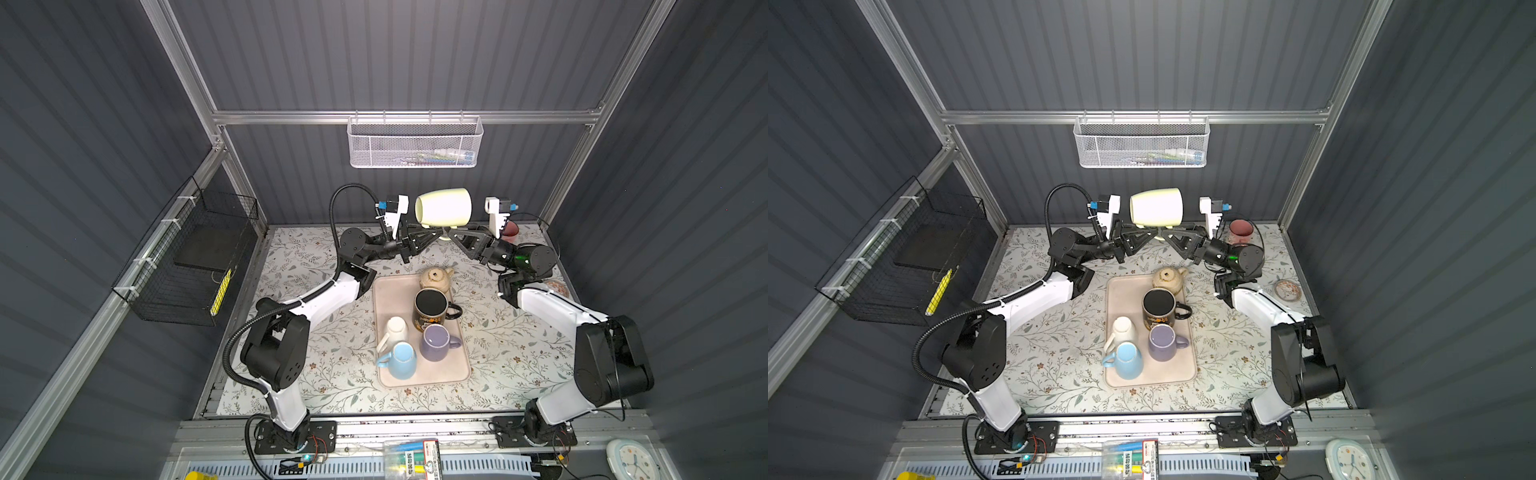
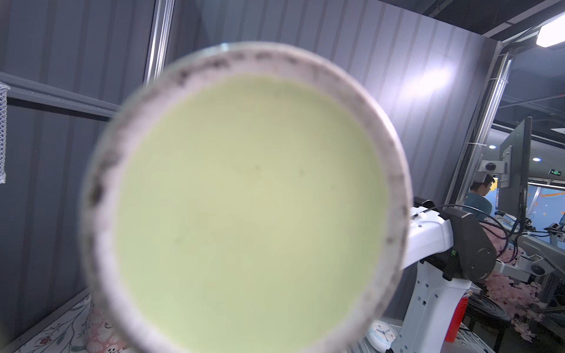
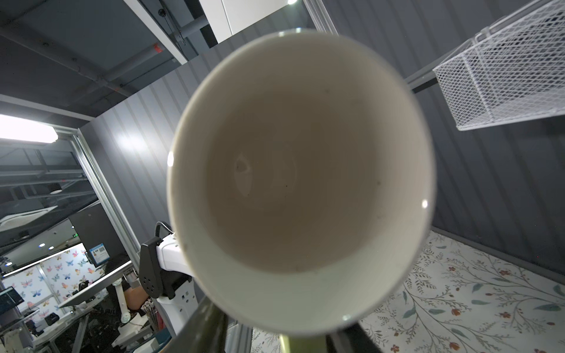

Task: Turn the mug right side up
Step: Place the mug at the top-right of the table.

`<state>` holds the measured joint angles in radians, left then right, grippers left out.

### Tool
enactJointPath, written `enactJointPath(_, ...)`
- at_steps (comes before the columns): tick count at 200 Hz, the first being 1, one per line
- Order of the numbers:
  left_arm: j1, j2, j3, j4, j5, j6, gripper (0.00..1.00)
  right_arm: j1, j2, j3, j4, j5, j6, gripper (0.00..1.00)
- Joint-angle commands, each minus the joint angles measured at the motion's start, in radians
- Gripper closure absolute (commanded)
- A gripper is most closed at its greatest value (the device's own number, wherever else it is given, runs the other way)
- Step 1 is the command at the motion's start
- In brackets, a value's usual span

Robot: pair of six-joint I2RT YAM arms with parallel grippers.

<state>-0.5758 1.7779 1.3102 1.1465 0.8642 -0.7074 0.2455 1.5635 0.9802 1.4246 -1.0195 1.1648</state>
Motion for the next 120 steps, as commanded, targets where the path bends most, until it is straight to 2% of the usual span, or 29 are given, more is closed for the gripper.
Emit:
enactJointPath(1,-0.009,0.003,0.046,0.137,-0.03,-0.038,1.0,0.009,0.0,0.03,0.055,0.008,-0.002,0.62)
enactJointPath(44,-0.014,0.014,0.036,0.158,-0.03,-0.056,1.0,0.009,0.002,0.031,0.055,0.022,-0.013,0.82)
enactJointPath(66,-0.015,0.02,0.028,0.169,-0.031,-0.064,1.0,0.009,0.003,0.026,0.055,0.033,-0.019,1.0)
enactJointPath(108,-0.016,0.022,0.003,0.159,-0.035,-0.072,1.0,0.009,-0.005,0.004,0.049,0.049,-0.039,1.0)
enactJointPath(112,-0.015,0.02,0.0,0.147,-0.034,-0.069,0.94,0.009,-0.008,-0.001,0.045,0.051,-0.046,1.0)
enactJointPath(120,-0.015,0.019,-0.003,0.126,-0.032,-0.067,0.71,0.01,-0.015,-0.01,0.035,0.055,-0.06,1.0)
